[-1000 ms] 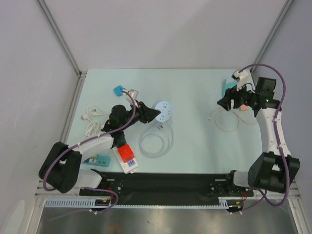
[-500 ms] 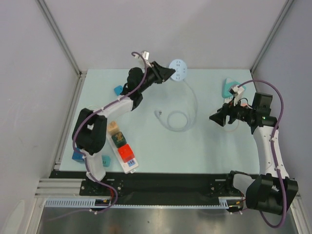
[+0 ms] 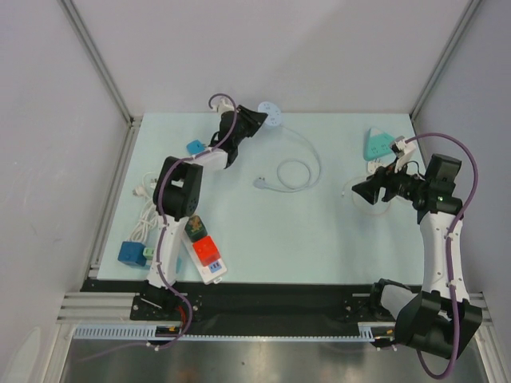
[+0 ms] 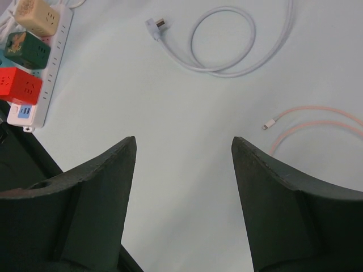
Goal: Pull the plug off the socket
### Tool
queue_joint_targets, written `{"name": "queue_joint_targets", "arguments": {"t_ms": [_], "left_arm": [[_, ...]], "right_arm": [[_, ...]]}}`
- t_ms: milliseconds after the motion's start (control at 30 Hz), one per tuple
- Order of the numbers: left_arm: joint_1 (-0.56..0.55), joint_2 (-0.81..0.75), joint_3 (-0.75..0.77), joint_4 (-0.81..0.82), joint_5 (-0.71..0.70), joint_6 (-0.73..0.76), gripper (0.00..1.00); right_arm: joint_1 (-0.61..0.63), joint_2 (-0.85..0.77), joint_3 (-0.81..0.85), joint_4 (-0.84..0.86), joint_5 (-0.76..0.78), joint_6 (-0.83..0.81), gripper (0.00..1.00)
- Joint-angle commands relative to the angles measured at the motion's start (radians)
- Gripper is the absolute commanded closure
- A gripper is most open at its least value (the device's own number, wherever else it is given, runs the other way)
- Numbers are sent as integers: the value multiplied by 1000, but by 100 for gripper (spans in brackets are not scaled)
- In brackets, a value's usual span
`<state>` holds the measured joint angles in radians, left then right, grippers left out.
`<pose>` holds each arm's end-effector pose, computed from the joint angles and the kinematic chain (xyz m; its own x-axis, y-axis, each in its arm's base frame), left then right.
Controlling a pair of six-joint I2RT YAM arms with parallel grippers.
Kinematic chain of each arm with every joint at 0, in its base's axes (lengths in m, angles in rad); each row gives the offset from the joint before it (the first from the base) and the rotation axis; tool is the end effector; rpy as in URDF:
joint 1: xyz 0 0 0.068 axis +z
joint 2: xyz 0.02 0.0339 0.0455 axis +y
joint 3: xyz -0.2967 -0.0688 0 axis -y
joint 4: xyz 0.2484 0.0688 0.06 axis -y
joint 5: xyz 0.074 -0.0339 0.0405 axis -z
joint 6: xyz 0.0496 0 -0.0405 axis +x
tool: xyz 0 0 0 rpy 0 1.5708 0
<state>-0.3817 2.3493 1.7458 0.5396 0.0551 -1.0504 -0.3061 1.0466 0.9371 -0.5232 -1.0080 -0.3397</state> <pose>0.5467 -0.2224 0.2253 -0.3964 -0.7744 -0.4932 0.1589 0.4712 -0.8676 0.2090 -0.0221 0.3434 -0.3685 -0.0700 -0.9270 -0.6495 0.7328 0.2028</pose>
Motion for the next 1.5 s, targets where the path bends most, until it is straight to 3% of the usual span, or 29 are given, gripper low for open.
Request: {"name": "queue_joint_targets", "arguments": {"t_ms": [0, 267, 400, 633, 667, 767, 833, 867, 967, 1233, 1467], "left_arm": [[18, 39, 80, 11, -37, -78, 100], [59, 120, 89, -90, -47, -146, 100], [73, 148, 109, -131, -40, -189, 92], [87, 168, 141, -173, -20, -218, 63], [92, 165, 141, -178, -18, -217, 52], [99, 134, 133, -205, -11, -189, 35], [102, 99, 124, -228, -2, -152, 25], [107, 88, 126, -248, 2, -134, 15], [112, 24, 127, -334, 3, -2, 2], [106, -206, 8, -532, -54, 269, 1], [86, -522, -340, -532, -90, 464, 0]], "right_arm": [[-4, -16, -3, 31, -17, 16, 27], [-4, -14, -4, 32, -9, 16, 27], [-4, -13, -3, 35, -9, 19, 27], [-5, -7, -3, 35, 0, 18, 27], [-5, -10, -1, 35, 0, 18, 27], [-5, -11, -1, 32, 0, 16, 27], [-7, -13, 0, 31, -1, 15, 27], [-7, -14, 0, 31, 0, 15, 26], [-8, -14, -1, 31, 0, 11, 27], [-10, -19, -1, 29, 17, -1, 27], [-16, -28, -8, 32, 9, -2, 27]]}}
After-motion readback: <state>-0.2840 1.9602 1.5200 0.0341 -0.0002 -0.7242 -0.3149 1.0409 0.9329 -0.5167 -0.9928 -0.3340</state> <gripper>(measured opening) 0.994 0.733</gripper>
